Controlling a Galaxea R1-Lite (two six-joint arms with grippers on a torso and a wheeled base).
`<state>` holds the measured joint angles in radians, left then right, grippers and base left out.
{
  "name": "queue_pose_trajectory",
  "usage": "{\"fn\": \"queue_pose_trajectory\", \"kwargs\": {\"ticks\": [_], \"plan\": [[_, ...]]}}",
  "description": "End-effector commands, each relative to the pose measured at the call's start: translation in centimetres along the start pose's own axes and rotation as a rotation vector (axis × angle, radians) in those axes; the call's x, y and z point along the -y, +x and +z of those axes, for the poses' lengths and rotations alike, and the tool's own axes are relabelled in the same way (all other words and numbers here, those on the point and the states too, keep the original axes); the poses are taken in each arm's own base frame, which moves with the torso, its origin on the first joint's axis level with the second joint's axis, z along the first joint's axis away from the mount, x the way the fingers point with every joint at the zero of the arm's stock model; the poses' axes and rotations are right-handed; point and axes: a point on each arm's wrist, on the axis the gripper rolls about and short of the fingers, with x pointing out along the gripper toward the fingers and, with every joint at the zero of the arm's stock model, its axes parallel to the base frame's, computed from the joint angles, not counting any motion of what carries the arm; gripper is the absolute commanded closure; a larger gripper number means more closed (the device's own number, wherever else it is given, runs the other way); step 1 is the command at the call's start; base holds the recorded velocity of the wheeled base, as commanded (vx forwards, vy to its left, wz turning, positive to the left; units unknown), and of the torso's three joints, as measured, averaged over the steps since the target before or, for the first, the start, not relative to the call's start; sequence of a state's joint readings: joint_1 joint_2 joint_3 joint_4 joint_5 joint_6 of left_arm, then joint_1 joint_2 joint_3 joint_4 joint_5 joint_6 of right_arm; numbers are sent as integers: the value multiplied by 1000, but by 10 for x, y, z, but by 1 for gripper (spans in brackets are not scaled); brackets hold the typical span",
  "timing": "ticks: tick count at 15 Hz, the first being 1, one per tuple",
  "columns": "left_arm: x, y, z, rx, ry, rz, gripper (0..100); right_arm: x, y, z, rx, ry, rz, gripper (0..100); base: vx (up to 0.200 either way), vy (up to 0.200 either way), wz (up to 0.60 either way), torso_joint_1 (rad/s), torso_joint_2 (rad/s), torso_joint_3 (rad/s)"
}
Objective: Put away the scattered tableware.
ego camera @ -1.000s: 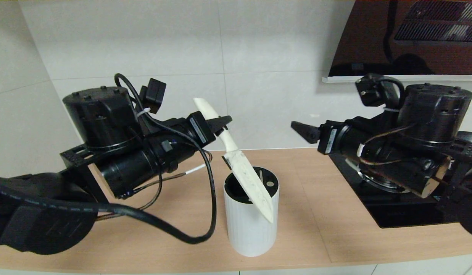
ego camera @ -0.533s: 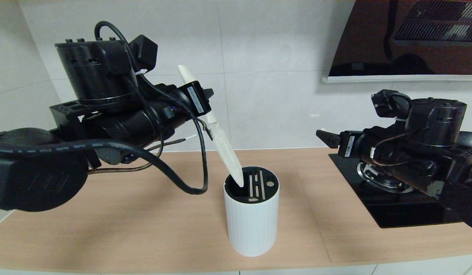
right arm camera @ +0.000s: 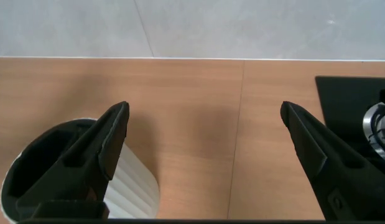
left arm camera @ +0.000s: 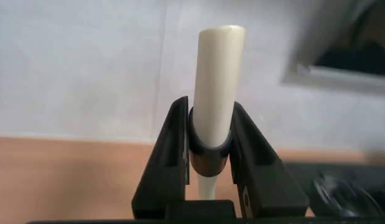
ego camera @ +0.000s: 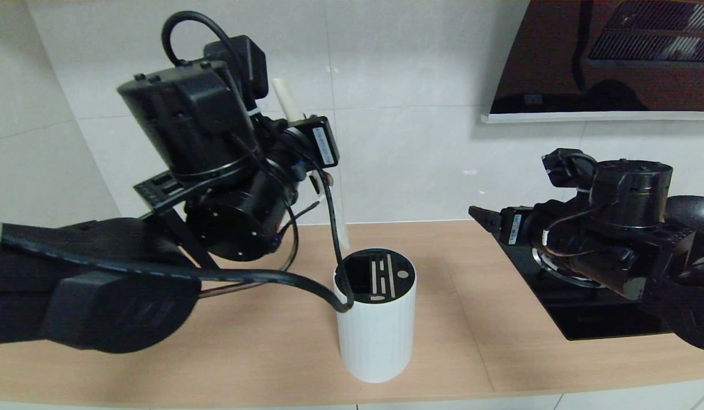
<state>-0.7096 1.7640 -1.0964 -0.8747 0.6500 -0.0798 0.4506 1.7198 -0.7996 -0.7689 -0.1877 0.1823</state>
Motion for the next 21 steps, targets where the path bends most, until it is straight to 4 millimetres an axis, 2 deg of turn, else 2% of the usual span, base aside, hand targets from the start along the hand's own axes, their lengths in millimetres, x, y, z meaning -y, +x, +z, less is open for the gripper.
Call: {"fn": "queue_pose_trajectory", "kwargs": {"ticks": [1,5,8,13,21], "plan": [[15,10,-40,-31,75,33,100,0,0,-3,-11,-4,-4,0,0,0,0,0,0,0],[25,8,-51,-32,83,19,100,1,0,-3,-11,-4,-7,0,0,0,0,0,0,0],[30,-1,-52,-41,82,0,100,1,0,-6,-20,-6,-9,0,0,0,0,0,0,0],[36,-11,-66,-83,108,-32,100,1,0,-8,-26,-7,-10,0,0,0,0,0,0,0],[41,-19,-107,-176,145,-51,100,2,1,-11,-37,-7,-12,0,0,0,0,0,0,0]]}}
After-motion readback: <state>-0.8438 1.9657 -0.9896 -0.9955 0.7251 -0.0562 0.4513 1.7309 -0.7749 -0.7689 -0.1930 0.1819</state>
